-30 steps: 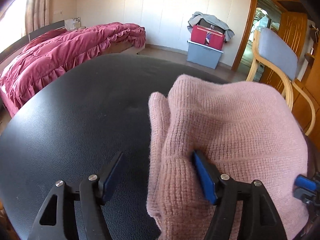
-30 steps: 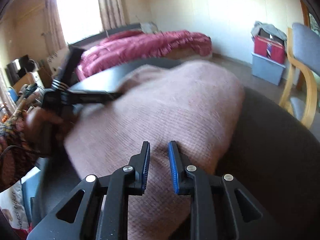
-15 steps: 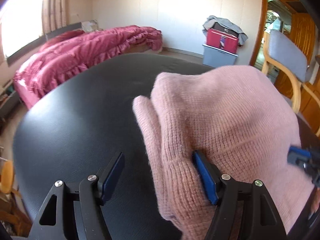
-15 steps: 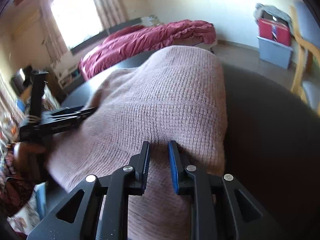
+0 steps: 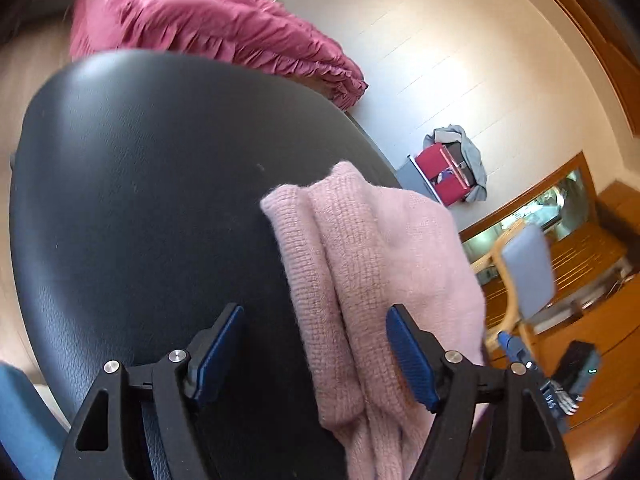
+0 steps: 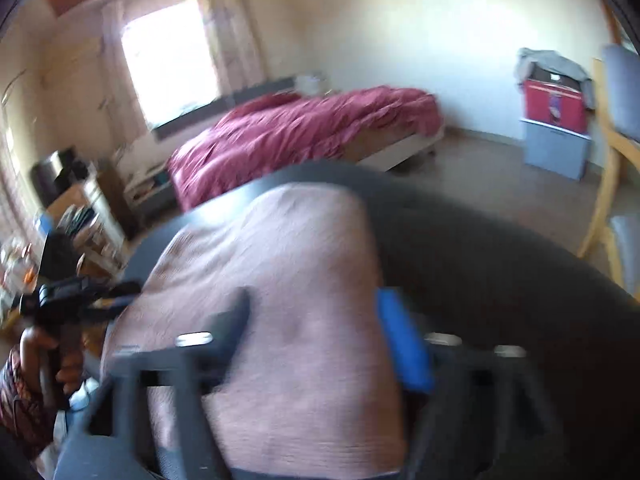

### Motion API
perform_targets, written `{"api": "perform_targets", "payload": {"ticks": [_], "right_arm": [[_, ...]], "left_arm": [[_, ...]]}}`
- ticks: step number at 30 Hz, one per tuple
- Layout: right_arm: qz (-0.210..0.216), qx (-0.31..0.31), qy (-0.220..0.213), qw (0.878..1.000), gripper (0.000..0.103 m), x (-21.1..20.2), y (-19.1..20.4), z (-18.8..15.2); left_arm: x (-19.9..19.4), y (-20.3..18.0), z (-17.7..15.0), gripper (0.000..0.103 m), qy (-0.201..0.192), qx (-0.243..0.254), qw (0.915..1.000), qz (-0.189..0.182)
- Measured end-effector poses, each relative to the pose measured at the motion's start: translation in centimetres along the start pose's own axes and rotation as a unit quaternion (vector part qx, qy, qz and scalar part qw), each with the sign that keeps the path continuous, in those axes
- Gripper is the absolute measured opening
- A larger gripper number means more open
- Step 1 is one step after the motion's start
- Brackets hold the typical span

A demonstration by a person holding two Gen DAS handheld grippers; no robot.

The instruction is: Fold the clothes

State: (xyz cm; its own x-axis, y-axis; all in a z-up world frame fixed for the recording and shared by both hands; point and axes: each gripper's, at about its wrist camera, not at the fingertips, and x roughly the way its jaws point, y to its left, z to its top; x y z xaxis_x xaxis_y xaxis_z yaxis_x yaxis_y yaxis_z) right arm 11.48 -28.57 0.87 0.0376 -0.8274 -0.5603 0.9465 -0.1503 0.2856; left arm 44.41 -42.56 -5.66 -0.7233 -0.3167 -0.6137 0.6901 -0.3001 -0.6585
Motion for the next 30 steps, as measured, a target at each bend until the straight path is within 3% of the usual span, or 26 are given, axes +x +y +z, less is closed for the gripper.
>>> {"api": "perform_targets", "payload": {"ticks": [6,8,10,14,19,22,24,25,30], "right_arm": [[0.032,0.032,0.079,0.996,0.086,2.9,-2.7,-1.8],[0.069,0.041,0.103,0.991,0.086,4.0,-2.8,-2.3],[0.098,0.040,0.117,0.987,0.086,4.8,-2.8,-2.2],[0.159,0.059,0.133,0.977,0.086,5.9,-3.7,-1.6],[0.228,0.126,0.134,0.956,0.086,6.7,-6.0,-0.7],[0.220,0.128,0.134,0.958,0.085,7.0,-5.5,-0.8],[0.210,0.127,0.135,0.960,0.074,7.3,-4.9,-1.0],[0.206,0.126,0.135,0.961,0.064,7.4,-4.7,-1.0],[0.187,0.115,0.125,0.967,0.046,7.4,-3.1,-0.8]], "left_arm": [[0.0,-2.2,-1.1,0.075,0.020,0.068,0.9958,0.058],[-0.3,-1.6,-1.0,0.076,0.022,0.050,0.9976,0.043],[-0.3,-0.3,-0.7,0.077,0.022,0.002,0.9998,0.004],[0.7,0.3,-0.1,0.077,0.059,-0.030,0.9963,-0.056],[2.5,-1.7,0.1,0.077,0.089,0.001,0.9943,-0.059],[3.3,-2.8,-0.1,0.076,0.083,0.026,0.9951,-0.048],[3.7,-3.2,-0.2,0.060,0.072,0.042,0.9958,-0.038],[3.9,-3.2,-0.2,0.044,0.066,0.050,0.9961,-0.031],[2.0,-2.9,0.2,0.030,0.027,0.076,0.9966,-0.019]]}}
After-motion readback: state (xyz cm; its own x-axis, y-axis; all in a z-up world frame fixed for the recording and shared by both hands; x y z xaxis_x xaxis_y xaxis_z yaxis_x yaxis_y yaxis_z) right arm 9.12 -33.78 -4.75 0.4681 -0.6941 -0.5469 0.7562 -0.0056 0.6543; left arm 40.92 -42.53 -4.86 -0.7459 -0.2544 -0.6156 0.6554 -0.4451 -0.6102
